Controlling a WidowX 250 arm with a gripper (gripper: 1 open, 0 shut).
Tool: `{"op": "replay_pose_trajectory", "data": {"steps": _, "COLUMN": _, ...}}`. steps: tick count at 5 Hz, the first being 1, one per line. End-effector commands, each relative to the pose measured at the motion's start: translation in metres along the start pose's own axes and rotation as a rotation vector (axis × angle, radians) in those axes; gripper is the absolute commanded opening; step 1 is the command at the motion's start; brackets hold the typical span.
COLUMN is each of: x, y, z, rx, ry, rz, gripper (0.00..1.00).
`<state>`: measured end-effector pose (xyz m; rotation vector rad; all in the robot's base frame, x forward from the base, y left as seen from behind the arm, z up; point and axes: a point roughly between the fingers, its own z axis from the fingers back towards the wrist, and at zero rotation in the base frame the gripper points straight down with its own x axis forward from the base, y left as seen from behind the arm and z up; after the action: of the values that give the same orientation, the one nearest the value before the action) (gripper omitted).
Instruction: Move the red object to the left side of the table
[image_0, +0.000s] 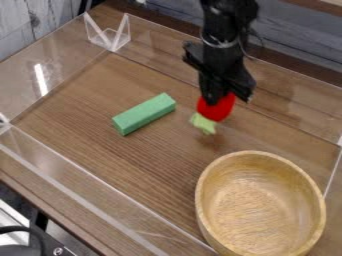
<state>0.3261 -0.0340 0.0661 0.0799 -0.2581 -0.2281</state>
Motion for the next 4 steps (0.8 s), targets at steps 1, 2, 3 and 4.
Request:
{"op": "replay_pose_trajectory", "data": {"steps": 1, "x": 0.001, "y": 0.036, "z": 0.023, "rx": 0.034, "ry": -0.058, "rz": 0.058, "gripper": 0.00}}
{"op": "replay_pose_trajectory", "data": {"steps": 2, "x": -0.014, "y": 0.079, "z": 0.027, "rx": 0.069, "ry": -0.053, "rz": 0.141, "gripper": 0.00}}
{"op": "replay_pose_trajectory", "data": {"steps": 3, "x": -0.003, "y": 0.044, "z": 0.019, "rx": 0.051, "ry": -0.056, "rz": 0.106, "gripper": 0.00}}
{"op": "replay_pose_trajectory", "data": {"steps": 4, "x": 0.006, "y": 0.010, "z": 0.009, "rx": 0.036, "ry": -0.053, "rz": 0.069, "gripper": 0.00}}
